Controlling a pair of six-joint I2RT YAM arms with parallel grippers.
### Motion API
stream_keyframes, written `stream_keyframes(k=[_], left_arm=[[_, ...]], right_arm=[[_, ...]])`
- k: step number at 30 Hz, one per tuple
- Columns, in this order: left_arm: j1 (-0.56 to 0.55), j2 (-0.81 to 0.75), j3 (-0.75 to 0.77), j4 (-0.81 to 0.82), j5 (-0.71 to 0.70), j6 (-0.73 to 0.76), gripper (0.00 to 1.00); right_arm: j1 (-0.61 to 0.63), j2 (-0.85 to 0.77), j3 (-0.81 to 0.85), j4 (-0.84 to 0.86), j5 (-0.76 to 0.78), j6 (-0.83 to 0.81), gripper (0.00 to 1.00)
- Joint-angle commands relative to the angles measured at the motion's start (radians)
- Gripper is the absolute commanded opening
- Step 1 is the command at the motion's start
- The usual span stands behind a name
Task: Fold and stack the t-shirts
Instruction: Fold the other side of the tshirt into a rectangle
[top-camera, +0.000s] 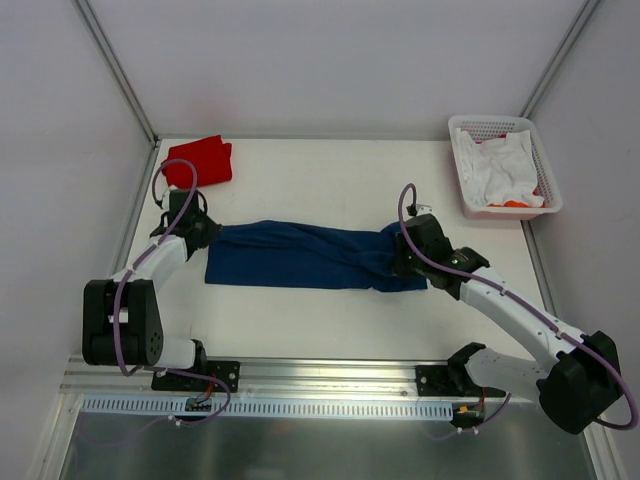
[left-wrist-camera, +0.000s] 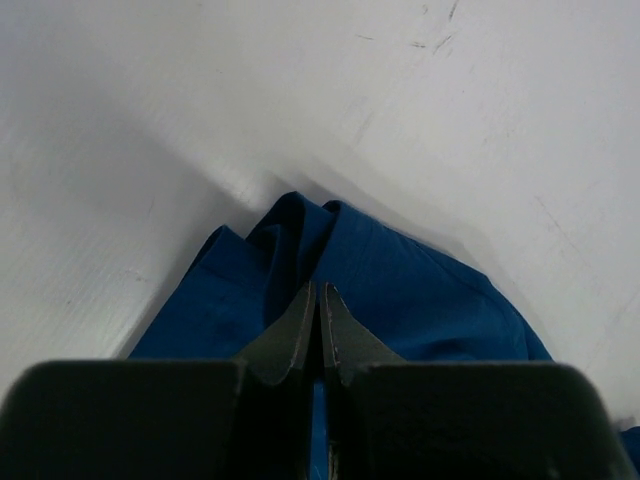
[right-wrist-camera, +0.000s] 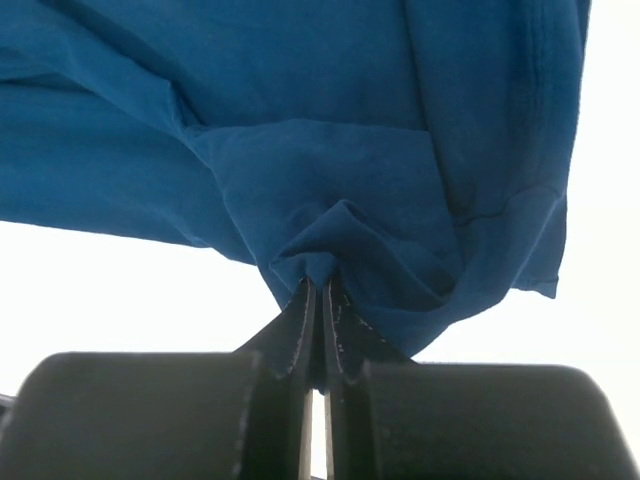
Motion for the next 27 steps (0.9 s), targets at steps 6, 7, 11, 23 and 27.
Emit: stream_keyframes(k=[6,7,11,23,27], left_arm=[[-0.006,-0.158,-0.085,-0.014,-0.080,-0.054,0.00],[-0.007,-0.163,-0.088,-0.019,-0.083,-0.054,0.00],[-0.007,-0.174,-0.096,-0.031,-0.093,-0.056,0.16],[-0.006,-0.198,-0.064,-0.047,-0.088,-0.039,0.83],[-0.006,-0.198,-0.047,-0.048,-0.083,-0.031,0.83]], right_arm=[[0.016,0.014,-0.019,-0.031,0.071,0.086,0.00],[0.019,0.031,-0.021,-0.032,0.078,0.091,0.00],[0.019,0.085,-0.022,-0.043,0.083,0.106,0.00],[0.045,0.131,0.043,-0.080,0.114,0.080,0.49],[0.076,0.117,0.120,-0.129,0.189,0.036,0.64]])
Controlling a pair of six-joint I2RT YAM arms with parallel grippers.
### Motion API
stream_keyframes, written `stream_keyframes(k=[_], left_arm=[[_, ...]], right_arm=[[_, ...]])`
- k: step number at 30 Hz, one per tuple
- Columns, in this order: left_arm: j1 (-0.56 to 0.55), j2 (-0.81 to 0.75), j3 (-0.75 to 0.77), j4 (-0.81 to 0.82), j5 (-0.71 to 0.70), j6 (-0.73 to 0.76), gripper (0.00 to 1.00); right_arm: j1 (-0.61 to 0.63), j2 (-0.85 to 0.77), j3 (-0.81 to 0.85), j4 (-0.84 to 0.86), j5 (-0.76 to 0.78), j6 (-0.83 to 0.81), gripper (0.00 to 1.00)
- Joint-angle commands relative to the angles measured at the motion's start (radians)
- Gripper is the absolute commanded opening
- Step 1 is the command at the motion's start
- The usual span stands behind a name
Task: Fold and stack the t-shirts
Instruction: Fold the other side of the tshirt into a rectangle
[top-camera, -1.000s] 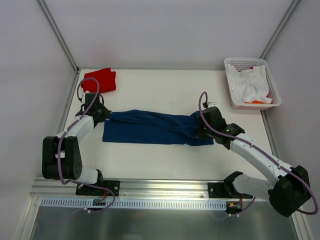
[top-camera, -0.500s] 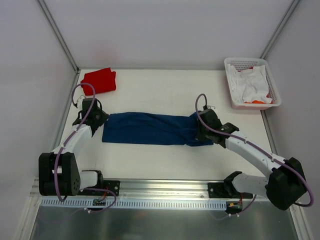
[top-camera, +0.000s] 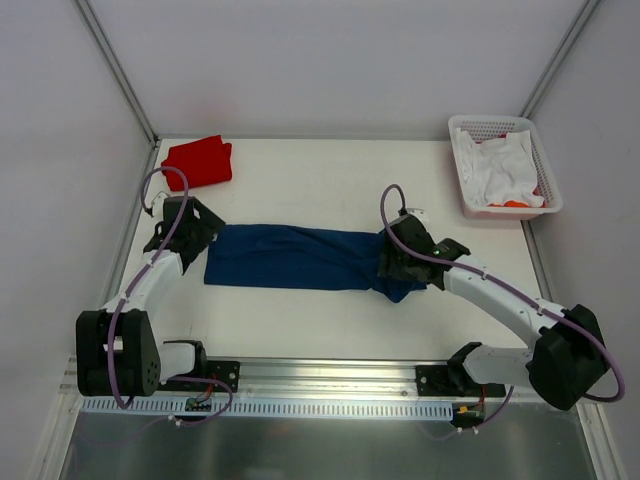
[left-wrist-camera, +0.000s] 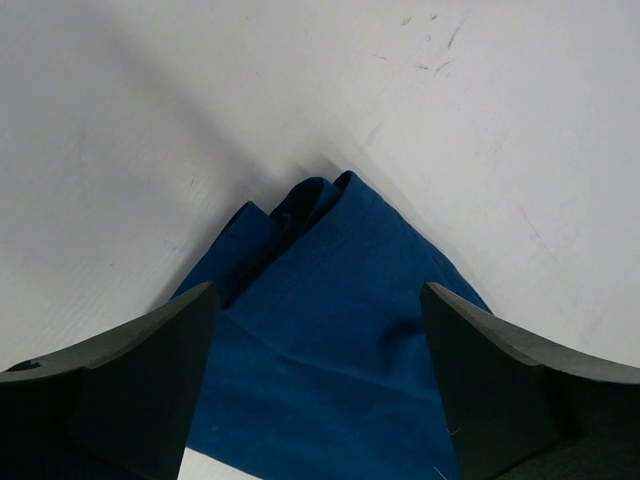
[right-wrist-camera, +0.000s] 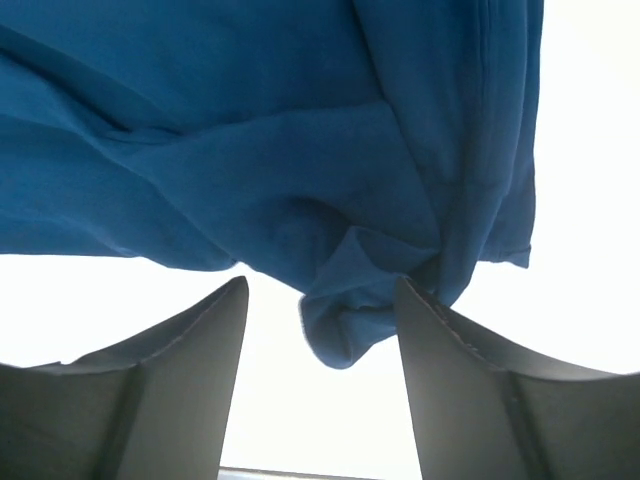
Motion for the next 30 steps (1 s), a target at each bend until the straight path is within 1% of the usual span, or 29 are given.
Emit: stream_keyframes(k=[1,5,8,9,10,12,13,15,16,17,19,24,30], left_arm=[[-0.007,-0.027,0.039,-0.015,-0.015,0.023,0.83],[-0.006,0.014,0.099,-0.012,0.036,0.040,0.81],[-0.007,0.076,0.154,-0.012,0.063,0.054,0.76],[-0.007,0.092,0.167,-0.011,0.071,0.063,0.69],[-0.007,0.124,0.190,-0.008,0.074,0.069,0.64],[-0.006,0.158,0.204,0.015,0.096,0.088,0.58],[-0.006,0.201,0.214,0.055,0.106,0.092,0.51],[-0.007,0.252,0.237,0.071,0.125,0.094,0.42],[-0.007,0.310,0.265,0.074,0.137,0.091,0.35],[-0.007,0.335,0.274,0.077,0.166,0.088,0.33],[-0.007,0.402,0.293,0.092,0.197,0.074,0.31],[-0.007,0.474,0.311,0.127,0.208,0.071,0.31],[-0.006,0.472,0.313,0.126,0.188,0.092,0.32]], right_arm=[[0.025,-0.022,0.096,-0.052,0.086,-0.040,0.64],[0.029,-0.027,0.143,-0.051,0.100,-0.076,0.63],[0.032,-0.009,0.183,-0.048,0.094,-0.102,0.62],[0.035,-0.006,0.194,-0.048,0.092,-0.106,0.62],[0.038,-0.010,0.212,-0.046,0.094,-0.115,0.62],[0.047,-0.021,0.226,-0.040,0.094,-0.122,0.61],[0.050,-0.036,0.240,-0.037,0.095,-0.128,0.61],[0.053,-0.047,0.252,-0.031,0.100,-0.134,0.61],[0.053,-0.050,0.261,-0.032,0.100,-0.135,0.61],[0.053,-0.055,0.277,-0.037,0.103,-0.143,0.61],[0.055,-0.059,0.294,-0.045,0.107,-0.146,0.61],[0.056,-0.071,0.294,-0.045,0.106,-0.149,0.61],[0.056,-0.055,0.288,-0.037,0.088,-0.146,0.60]])
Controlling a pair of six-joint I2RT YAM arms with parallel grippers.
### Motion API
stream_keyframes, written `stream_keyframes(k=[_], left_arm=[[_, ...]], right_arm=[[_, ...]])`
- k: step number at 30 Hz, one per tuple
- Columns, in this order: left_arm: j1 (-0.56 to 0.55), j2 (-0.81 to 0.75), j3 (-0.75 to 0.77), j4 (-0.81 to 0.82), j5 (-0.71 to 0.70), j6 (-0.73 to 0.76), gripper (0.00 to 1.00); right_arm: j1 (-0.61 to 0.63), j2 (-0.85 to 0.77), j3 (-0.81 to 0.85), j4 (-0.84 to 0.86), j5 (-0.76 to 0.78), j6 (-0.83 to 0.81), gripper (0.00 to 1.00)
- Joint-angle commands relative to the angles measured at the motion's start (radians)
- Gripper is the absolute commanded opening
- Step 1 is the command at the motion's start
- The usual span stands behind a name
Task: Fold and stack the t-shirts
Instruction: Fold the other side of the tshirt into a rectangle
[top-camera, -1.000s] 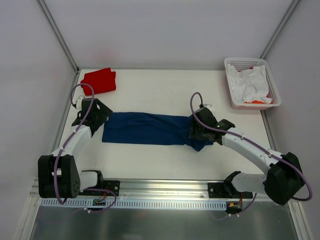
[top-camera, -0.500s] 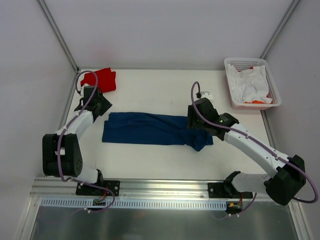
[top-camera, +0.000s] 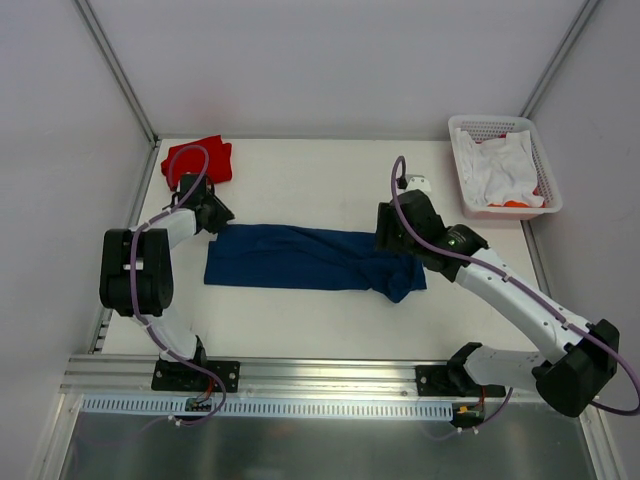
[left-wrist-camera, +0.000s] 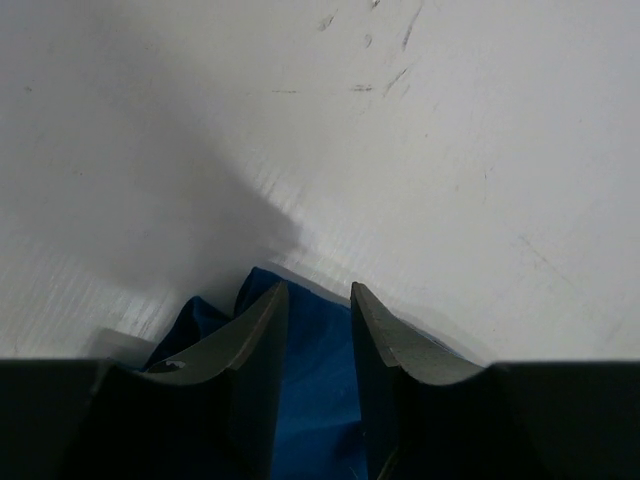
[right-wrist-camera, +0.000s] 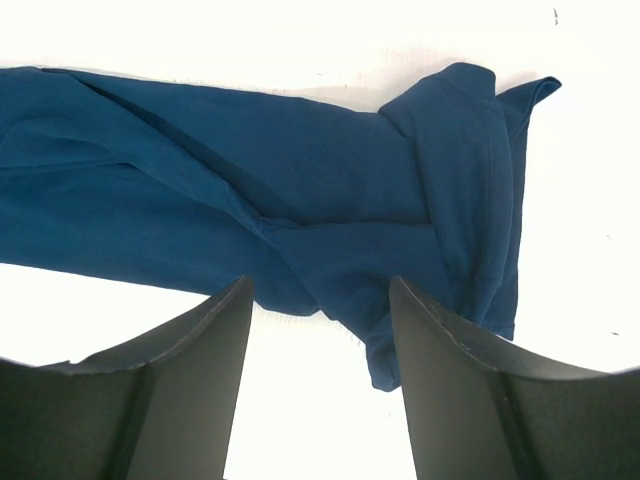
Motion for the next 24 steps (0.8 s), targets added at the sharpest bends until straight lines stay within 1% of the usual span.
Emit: stream_keyframes(k=[1,8,10,16,24], left_arm=[[-0.007,-0.018,0.041,0.029,-0.001,0.023,0.32],[-0.006,-0.075,0.045,0.003,-0.041,0.048,0.36],[-0.007,-0.084,0.048,-0.041,-0.082,0.054,0.36],[-0.006,-0.096,0.044,-0.073,-0.153,0.077,0.36],[-0.007,-0.064,0.041,-0.081,-0.150,0.077,0.35]], right_arm=[[0.006,-0.004,0.028,-0.005,0.003,-0.015,0.60],[0.006,0.008,0.025,0.010,-0.020,-0.012,0.59],[0.006,0.007,0.022,0.015,-0.028,-0.009,0.59],[0.007,0.008,0.017,0.024,-0.042,-0.006,0.59],[0.007,0.000,0.014,0.027,-0.045,0.000,0.59]])
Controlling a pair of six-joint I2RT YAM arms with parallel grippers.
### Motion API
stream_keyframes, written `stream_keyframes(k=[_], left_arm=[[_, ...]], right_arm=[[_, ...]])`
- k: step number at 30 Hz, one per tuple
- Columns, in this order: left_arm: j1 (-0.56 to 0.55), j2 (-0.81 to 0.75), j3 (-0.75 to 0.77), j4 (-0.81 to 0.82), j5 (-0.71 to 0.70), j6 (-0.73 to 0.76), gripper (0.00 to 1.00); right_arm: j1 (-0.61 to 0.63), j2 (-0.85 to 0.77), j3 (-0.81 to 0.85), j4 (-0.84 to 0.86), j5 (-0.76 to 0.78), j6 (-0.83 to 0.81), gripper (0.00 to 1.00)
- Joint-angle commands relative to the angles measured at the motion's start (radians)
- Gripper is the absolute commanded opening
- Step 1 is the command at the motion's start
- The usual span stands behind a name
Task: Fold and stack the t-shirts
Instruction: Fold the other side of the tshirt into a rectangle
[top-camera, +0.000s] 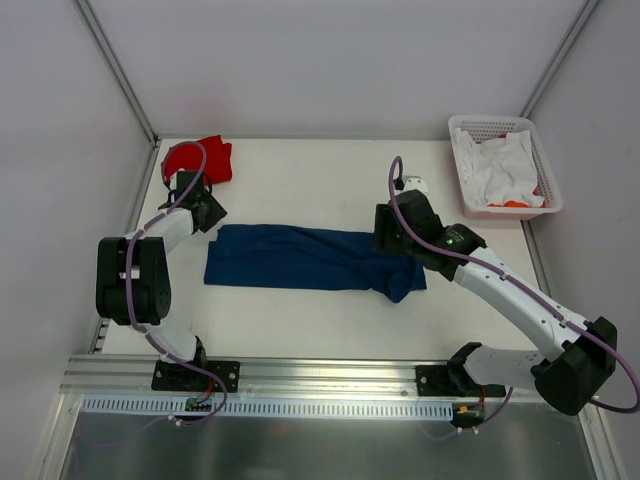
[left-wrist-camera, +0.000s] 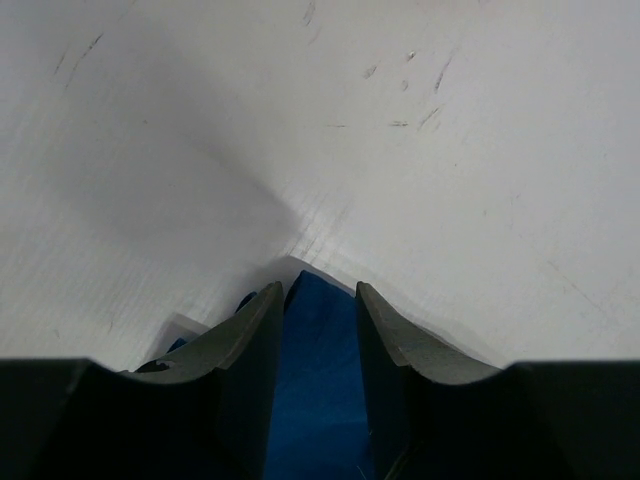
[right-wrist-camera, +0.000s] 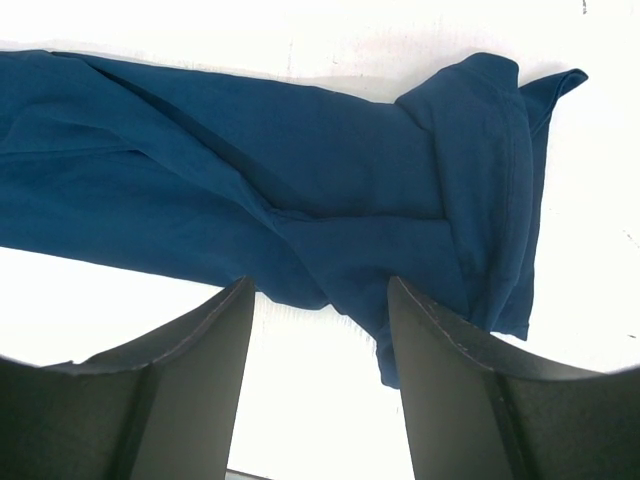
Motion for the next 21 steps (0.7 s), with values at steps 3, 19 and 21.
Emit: stream_keyframes(k=[3,19,21], left_arm=[[-0.006,0.007,0.025,-0.018,-0.011,0.015,0.35],[-0.007,0.047,0.024,-0.009,0.035,-0.004,0.33],[-0.007,0.040,0.024,-0.006,0.045,-0.009,0.32]], right_arm=[[0.005,-0.013,0.011,0.025,-0.007,-0.002,0.59],[0.004,-0.010,0.007,0.026,-0.004,0.005,0.59],[0.005,-0.008,0.007,0.028,-0.007,0.005,0.59]])
